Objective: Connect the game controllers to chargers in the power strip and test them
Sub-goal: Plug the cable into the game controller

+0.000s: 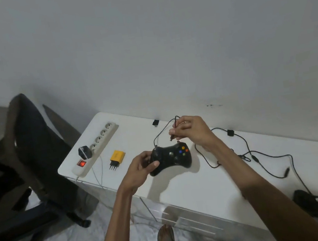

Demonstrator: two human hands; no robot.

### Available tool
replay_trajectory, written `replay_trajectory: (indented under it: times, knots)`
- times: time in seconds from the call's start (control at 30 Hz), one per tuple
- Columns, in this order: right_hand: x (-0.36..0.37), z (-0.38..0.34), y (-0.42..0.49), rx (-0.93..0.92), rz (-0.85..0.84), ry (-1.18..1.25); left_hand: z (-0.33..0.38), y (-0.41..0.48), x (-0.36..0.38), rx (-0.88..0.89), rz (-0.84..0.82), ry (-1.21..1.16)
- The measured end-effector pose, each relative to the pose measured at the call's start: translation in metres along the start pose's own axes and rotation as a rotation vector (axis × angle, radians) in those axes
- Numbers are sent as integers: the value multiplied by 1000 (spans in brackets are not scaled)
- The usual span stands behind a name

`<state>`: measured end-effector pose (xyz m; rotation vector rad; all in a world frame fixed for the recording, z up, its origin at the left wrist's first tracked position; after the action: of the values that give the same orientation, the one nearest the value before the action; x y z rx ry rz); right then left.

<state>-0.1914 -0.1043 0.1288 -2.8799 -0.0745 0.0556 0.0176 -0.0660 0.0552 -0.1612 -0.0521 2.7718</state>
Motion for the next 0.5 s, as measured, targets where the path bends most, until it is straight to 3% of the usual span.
replay_trajectory:
  times: [0.27, 0.5]
  knots:
    - [7, -58, -27, -206, 34, -88, 58, -12, -3, 160, -13, -47]
    - [9, -84, -36, -273, 55, -138, 90, -10, -7, 237, 1, -89]
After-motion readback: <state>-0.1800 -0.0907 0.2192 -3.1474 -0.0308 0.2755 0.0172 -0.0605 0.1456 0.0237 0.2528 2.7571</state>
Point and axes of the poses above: each hand's wrist, its own y-axis towards the middle knuckle, its own x-axis out of the palm, z = x × y, the point moved 8 cm from there along y, towards the middle knuckle, and after that the axes turned 9 degrees about x, right-handed, at the moved point
